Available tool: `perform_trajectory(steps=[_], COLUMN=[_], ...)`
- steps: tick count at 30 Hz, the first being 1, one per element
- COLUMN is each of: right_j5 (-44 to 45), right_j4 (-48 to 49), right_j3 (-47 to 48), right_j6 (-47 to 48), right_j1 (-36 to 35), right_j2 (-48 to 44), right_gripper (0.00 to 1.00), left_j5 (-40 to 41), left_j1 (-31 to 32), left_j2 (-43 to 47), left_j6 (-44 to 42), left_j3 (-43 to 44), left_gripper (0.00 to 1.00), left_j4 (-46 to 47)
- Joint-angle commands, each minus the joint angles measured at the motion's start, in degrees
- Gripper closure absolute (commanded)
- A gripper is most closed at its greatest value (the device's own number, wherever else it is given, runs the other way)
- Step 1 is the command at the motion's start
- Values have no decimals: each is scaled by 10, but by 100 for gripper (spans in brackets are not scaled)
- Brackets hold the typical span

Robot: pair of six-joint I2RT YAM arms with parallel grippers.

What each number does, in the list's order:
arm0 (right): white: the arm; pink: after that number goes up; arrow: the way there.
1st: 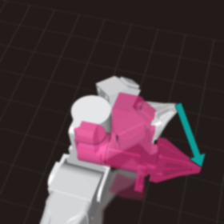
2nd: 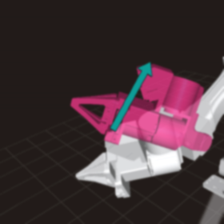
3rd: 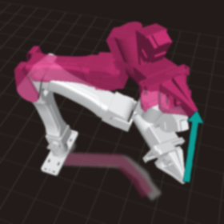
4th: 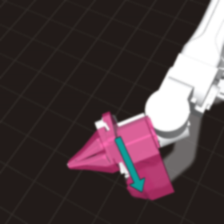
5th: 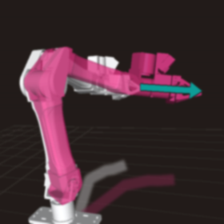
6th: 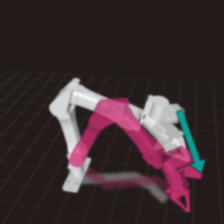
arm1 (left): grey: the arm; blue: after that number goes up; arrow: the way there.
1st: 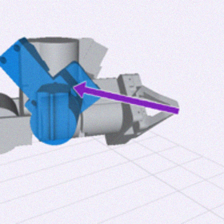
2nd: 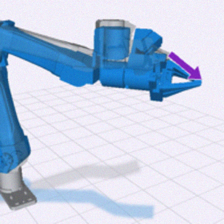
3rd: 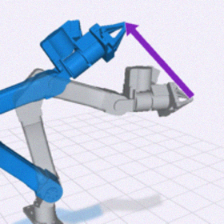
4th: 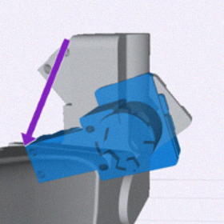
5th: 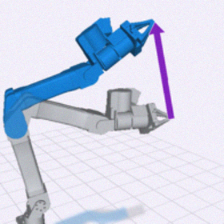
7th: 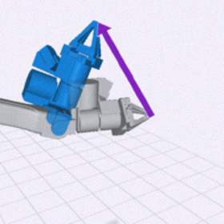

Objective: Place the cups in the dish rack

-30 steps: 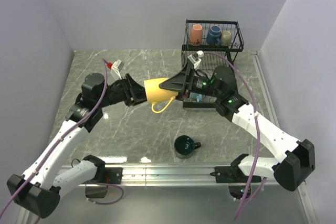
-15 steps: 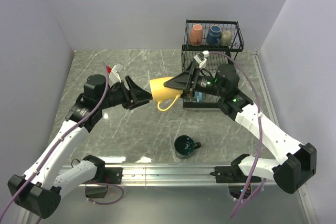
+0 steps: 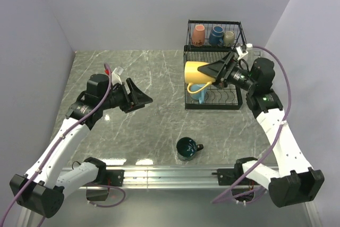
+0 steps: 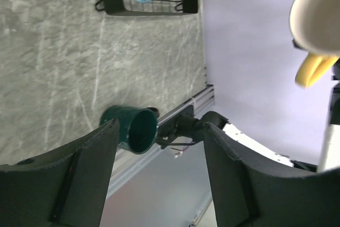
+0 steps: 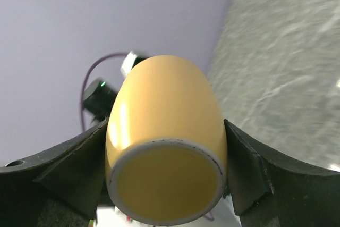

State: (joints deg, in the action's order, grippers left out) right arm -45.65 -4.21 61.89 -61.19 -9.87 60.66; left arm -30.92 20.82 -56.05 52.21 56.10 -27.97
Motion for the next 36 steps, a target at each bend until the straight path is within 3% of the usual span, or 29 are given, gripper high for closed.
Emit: perform_trajectory(steps=[1, 5, 11, 15, 20, 27, 36], right_j5=[-4, 63, 243, 352, 491, 609, 649], right_j4=[-54, -189, -353, -399, -418, -412, -360], right_j3=[48, 118, 231, 283, 328, 397, 435], right_j6=[69, 146, 247, 289, 304, 327, 321], right_j1=[34, 68, 89, 89, 85, 43, 9], right_j2=[11, 49, 134, 185, 248, 362, 506], right_gripper=[100, 100, 100, 100, 100, 100, 100], left_j5=[16, 29, 46, 51, 53, 57, 97], left_j1=[-3, -3, -3, -3, -3, -3, -3], left_j2=[1, 2, 12, 28, 39, 26, 51], left_j6=[-36, -54, -82, -81, -80, -80, -48], left_j3=[22, 31, 33, 17, 4, 21, 45], left_gripper=[31, 31, 31, 31, 32, 33, 34], left_j4=[-29, -58, -96, -105, -119, -147, -198])
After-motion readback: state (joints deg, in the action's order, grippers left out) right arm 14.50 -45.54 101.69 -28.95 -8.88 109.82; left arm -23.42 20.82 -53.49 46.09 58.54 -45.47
